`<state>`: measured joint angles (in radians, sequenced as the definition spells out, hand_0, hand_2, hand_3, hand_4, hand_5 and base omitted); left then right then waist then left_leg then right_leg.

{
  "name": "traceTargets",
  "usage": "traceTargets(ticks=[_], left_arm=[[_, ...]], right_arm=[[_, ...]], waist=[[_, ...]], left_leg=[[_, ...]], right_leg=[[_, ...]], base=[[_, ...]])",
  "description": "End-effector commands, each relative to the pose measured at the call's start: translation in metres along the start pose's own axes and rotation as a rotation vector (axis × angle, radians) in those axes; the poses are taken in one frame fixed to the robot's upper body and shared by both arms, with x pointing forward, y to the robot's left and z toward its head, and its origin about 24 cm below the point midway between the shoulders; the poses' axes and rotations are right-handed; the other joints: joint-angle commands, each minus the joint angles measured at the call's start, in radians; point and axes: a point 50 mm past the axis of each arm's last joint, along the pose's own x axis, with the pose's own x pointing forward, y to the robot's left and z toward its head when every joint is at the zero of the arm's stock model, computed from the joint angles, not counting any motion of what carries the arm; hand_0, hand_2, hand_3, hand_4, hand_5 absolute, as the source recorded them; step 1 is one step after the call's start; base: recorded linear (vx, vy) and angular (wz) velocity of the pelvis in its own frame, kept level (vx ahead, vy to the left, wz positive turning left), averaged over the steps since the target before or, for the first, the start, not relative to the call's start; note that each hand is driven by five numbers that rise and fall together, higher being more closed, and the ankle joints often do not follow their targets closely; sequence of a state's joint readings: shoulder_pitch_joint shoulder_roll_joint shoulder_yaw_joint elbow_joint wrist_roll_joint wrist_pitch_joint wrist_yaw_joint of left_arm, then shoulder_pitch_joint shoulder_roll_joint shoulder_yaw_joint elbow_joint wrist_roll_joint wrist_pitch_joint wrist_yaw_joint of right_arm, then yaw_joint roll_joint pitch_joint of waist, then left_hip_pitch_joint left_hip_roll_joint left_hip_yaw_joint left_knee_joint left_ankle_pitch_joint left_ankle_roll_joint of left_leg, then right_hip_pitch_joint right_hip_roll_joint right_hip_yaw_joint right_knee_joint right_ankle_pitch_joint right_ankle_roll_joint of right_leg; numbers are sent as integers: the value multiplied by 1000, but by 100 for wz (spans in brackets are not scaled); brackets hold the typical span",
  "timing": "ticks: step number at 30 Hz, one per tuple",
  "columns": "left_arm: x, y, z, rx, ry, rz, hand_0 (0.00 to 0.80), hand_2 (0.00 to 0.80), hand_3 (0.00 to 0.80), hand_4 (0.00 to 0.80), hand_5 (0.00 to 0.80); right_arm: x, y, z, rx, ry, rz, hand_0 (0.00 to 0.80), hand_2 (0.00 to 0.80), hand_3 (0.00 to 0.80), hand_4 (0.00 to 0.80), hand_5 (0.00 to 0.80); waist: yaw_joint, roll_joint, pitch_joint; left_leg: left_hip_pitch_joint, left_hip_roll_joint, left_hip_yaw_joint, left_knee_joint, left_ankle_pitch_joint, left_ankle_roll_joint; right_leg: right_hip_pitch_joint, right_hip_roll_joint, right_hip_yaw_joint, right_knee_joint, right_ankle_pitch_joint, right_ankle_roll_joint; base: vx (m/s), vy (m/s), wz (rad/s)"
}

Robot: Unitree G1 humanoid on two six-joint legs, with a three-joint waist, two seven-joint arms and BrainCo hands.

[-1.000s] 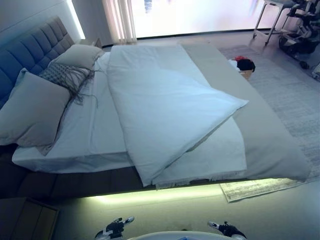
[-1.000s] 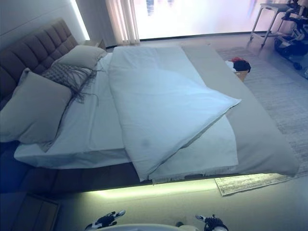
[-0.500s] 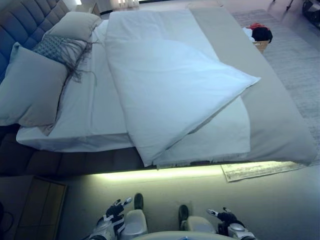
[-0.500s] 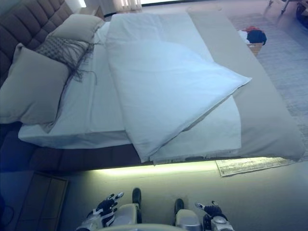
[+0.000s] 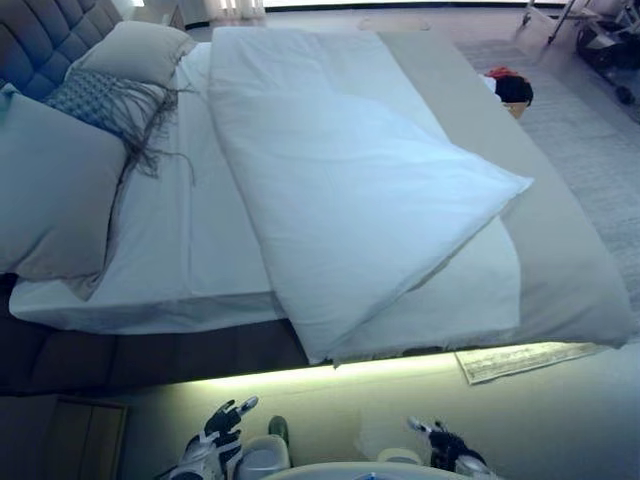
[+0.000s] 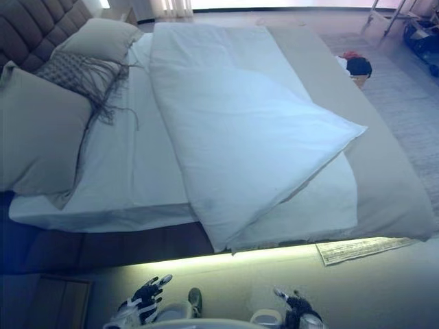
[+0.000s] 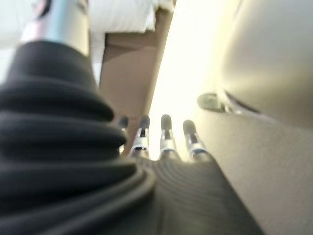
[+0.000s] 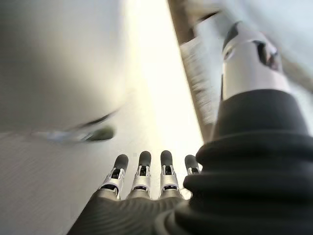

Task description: Make the bed neatly

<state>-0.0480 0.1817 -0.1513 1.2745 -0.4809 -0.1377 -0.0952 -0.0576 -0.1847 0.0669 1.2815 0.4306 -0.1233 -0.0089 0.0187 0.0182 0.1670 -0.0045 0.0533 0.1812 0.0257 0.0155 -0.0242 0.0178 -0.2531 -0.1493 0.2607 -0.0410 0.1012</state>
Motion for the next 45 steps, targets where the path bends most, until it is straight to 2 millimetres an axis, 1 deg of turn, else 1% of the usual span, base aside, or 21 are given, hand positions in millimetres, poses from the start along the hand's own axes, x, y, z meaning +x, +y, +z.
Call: traceTargets(ticks=[1, 3, 4, 5, 6, 7, 8, 9, 10, 12, 14, 16, 17, 19, 20, 24, 28, 31, 36, 41, 45], left_arm=[[-1, 1, -5, 65, 27, -2, 0, 0, 0, 0, 0], [-1, 5, 0, 39, 4, 13, 0, 0, 0, 0, 0], [0, 6, 7, 32, -24, 8, 0, 0, 0, 0, 0], [1, 7, 18, 27, -61, -1, 0, 0, 0, 0, 0], [3, 6, 30, 10, -94, -7, 0, 0, 0, 0, 0], [4, 6, 35, -5, -110, -2, 0, 0, 0, 0, 0], [4, 2, 35, -53, -110, 5, 0, 0, 0, 0, 0], [4, 1, 33, -90, -112, 7, 0, 0, 0, 0, 0], [4, -3, 31, -110, -121, -7, 0, 0, 0, 0, 0], [5, -12, 31, -44, -147, -33, 0, 0, 0, 0, 0], [4, -9, 33, -95, -160, -30, 0, 0, 0, 0, 0], [5, -3, 43, -88, -190, -36, 0, 0, 0, 0, 0], [4, -1, 46, -97, -203, -37, 0, 0, 0, 0, 0], [4, 1, 50, -113, -216, -48, 0, 0, 0, 0, 0], [4, 1, 54, -117, -226, -71, 0, 0, 0, 0, 0], [4, -10, 68, -76, -284, -138, 0, 0, 0, 0, 0], [0, -21, 96, -101, -398, -196, 0, 0, 0, 0, 0], [-5, -31, 117, -127, -480, -240, 0, 0, 0, 0, 0], [-14, -44, 137, -152, -574, -313, 0, 0, 0, 0, 0], [-20, -52, 143, -143, -622, -372, 0, 0, 0, 0, 0], [-24, -54, 145, -153, -645, -398, 0, 0, 0, 0, 0]], right_arm=[[2, -4, 30, 76, -140, 6, 0, 0, 0, 0, 0], [4, 1, 47, 136, -176, 67, 0, 0, 0, 0, 0], [5, 6, 61, 178, -207, 100, 0, 0, 0, 0, 0], [5, 12, 80, 220, -254, 134, 0, 0, 0, 0, 0], [5, 19, 97, 265, -292, 167, 0, 0, 0, 0, 0], [5, 22, 103, 299, -305, 181, 0, 0, 0, 0, 0], [4, 29, 113, 352, -316, 205, 0, 0, 0, 0, 0], [3, 32, 116, 375, -323, 217, 0, 0, 0, 0, 0], [2, 34, 122, 429, -339, 239, 0, 0, 0, 0, 0], [1, 29, 136, 501, -373, 257, 0, 0, 0, 0, 0], [-3, 26, 161, 557, -425, 272, 0, 0, 0, 0, 0], [-10, 22, 192, 600, -488, 265, 0, 0, 0, 0, 0], [-13, 18, 205, 604, -521, 257, 0, 0, 0, 0, 0], [-18, 10, 221, 599, -559, 232, 0, 0, 0, 0, 0], [-24, 1, 236, 608, -591, 209, 0, 0, 0, 0, 0], [-38, -28, 264, 617, -654, 146, 0, 0, 0, 0, 0], [-57, -55, 295, 617, -705, 87, 0, 0, 0, 0, 0], [-72, -67, 314, 616, -754, 67, 0, 0, 0, 0, 0], [-95, -73, 343, 551, -816, 62, 0, 0, 0, 0, 0], [-108, -74, 358, 513, -848, 67, 0, 0, 0, 0, 0], [-126, -74, 377, 478, -900, 83, 0, 0, 0, 0, 0]], waist=[[20, -1, 2], [20, 1, 31], [19, -5, 54], [18, -13, 83], [16, -19, 106], [12, -23, 115], [20, -27, 121], [25, -32, 120], [36, -41, 122], [47, -48, 128], [53, -47, 137], [61, -42, 155], [63, -36, 166], [65, -27, 176], [67, -18, 189], [77, 2, 221], [85, 23, 255], [94, 37, 280], [104, 62, 313], [112, 74, 338], [113, 85, 353]], left_leg=[[-93, 19, 5, 50, 70, 20], [-75, 31, 5, 50, 63, 5], [-72, 28, 3, 50, 54, 0], [-75, 24, 4, 54, 38, -4], [-87, 28, 3, 68, 20, -4], [-99, 34, 1, 84, 10, -2], [-133, 42, -20, 127, 10, 1], [-147, 43, -28, 148, 7, -2], [-161, 50, -33, 164, 4, -14], [-174, 54, -52, 167, 8, -24], [-188, 56, -74, 156, 19, -32], [-215, 58, -84, 162, 26, -38], [-230, 57, -92, 172, 25, -41], [-248, 52, -103, 186, 22, -41], [-274, 46, -115, 205, 19, -41], [-341, 34, -127, 252, 17, -38], [-413, 31, -131, 309, 7, -35], [-463, 24, -138, 343, 4, -28], [-535, 17, -145, 371, 8, -15], [-584, 17, -152, 374, 24, -9], [-621, 19, -151, 373, 36, -5]], right_leg=[[4, -17, -40, 115, 97, -8], [-55, 15, -69, 6, 64, -23], [-102, 23, -75, -57, 98, -18], [-156, 17, -77, -104, 150, -5], [-194, 16, -65, -125, 176, 4], [-205, 25, -45, -125, 168, 6], [-196, 36, -27, -103, 140, 0], [-193, 37, -32, -96, 129, 1], [-181, 31, -53, -102, 122, 2], [-173, 29, -66, -115, 124, -1], [-193, 23, -71, -103, 122, 3], [-228, 16, -87, -72, 114, 4], [-248, 11, -91, -52, 111, 6], [-271, 3, -90, -26, 104, 7], [-299, -6, -85, 4, 97, 8], [-364, -22, -85, 66, 86, 9], [-435, -26, -73, 138, 63, 6], [-490, -27, -68, 189, 52, 0], [-570, -23, -54, 267, 26, -12], [-622, -17, -47, 294, 25, -17], [-662, -8, -43, 310, 23, -23]], base=[[147, -11, -15], [37, -150, -18], [-121, -237, -20], [-183, -232, -17], [-157, -211, -17], [-14, -240, 10], [86, -228, 38], [155, -245, 71], [141, -184, 74], [134, -150, 32], [63, -66, 15], [-21, -42, 21], [-31, -21, 12], [-25, 17, 17], [-40, 36, 22], [-62, 33, 19], [-71, 28, 12], [-60, 0, -2], [-49, 7, 0], [0, 0, 0], [-8, 2, 0]])
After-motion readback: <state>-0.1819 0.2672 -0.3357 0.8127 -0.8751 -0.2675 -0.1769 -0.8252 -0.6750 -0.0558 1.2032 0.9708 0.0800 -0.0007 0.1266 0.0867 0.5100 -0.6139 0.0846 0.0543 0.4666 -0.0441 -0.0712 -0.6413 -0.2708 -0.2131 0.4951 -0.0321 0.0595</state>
